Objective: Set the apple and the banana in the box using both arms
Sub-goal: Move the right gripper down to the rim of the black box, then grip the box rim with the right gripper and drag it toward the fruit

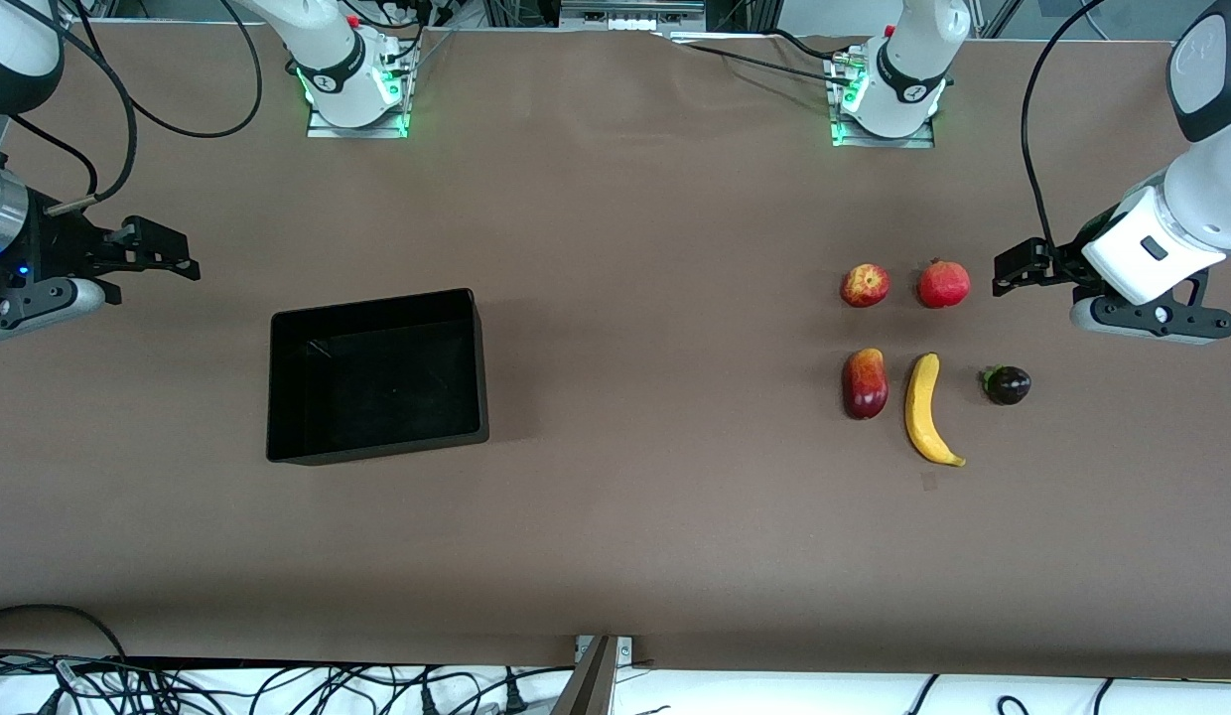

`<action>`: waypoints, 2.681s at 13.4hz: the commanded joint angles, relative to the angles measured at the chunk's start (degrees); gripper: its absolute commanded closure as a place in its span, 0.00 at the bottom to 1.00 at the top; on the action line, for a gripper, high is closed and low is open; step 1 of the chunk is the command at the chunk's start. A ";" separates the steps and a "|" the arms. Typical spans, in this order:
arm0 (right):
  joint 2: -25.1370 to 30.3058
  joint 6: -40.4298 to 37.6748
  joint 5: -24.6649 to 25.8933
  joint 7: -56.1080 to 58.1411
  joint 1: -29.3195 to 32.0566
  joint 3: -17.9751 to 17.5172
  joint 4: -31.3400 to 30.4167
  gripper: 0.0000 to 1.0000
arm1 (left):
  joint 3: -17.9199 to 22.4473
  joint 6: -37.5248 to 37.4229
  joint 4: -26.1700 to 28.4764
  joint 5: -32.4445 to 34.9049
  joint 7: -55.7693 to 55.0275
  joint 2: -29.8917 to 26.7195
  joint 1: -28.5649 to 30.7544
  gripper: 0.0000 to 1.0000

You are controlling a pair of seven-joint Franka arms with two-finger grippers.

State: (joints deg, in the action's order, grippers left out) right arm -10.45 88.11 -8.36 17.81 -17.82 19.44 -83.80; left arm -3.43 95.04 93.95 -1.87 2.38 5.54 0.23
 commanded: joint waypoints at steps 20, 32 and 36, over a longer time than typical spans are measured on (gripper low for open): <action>-17.05 44.25 -5.09 1.70 0.60 -0.54 -27.38 0.02 | 0.27 -1.08 -0.43 0.38 -0.10 -0.36 0.30 0.00; -17.66 31.19 -6.31 0.66 -0.71 -7.20 -8.88 1.00 | 0.27 -1.26 -0.52 0.38 -0.10 -0.44 0.30 0.00; -20.92 26.49 -7.73 -19.86 -9.04 -10.38 -0.75 1.00 | 0.18 -1.26 -0.52 0.38 -0.10 -0.44 0.30 0.00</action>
State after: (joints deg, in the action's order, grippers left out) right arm -28.81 116.66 -14.43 6.05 -22.42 9.45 -89.08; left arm -2.98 94.66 93.92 -1.87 2.38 5.54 0.26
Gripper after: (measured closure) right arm 0.952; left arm 0.000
